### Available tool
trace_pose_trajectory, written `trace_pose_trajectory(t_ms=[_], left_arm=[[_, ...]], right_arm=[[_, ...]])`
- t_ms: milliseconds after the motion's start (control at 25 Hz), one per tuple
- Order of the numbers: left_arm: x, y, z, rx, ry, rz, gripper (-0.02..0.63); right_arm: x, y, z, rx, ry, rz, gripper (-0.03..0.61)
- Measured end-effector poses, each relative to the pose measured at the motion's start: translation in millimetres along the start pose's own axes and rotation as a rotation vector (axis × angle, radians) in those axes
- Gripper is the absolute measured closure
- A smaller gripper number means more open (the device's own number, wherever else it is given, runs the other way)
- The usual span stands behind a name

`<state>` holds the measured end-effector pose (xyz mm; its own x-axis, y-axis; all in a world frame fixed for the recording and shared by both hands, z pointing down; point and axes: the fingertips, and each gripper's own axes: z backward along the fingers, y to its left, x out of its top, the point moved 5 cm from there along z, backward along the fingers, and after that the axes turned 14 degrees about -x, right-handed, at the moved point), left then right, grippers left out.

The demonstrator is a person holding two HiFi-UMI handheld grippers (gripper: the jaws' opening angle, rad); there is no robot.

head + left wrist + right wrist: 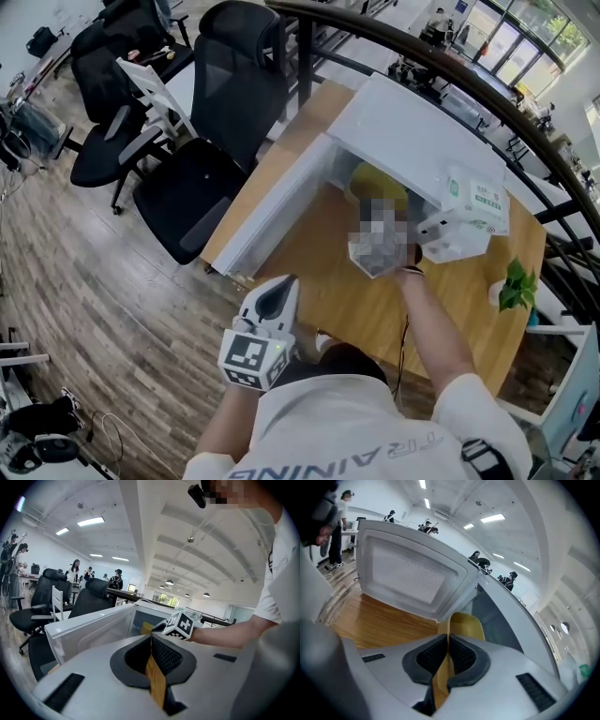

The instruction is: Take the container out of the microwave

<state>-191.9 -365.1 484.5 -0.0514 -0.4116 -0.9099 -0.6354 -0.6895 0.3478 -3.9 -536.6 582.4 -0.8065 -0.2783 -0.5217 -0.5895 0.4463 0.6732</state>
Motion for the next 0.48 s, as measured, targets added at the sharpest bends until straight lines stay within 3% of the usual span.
trace_pose_trajectory(t_ms=[480], left_arm=[[8.9, -15.0, 16.9, -0.058, -0.015, -0.068, 0.580]], right_arm=[[15.9, 27.1, 113.5, 0.030, -0.039, -0.012, 0.543]])
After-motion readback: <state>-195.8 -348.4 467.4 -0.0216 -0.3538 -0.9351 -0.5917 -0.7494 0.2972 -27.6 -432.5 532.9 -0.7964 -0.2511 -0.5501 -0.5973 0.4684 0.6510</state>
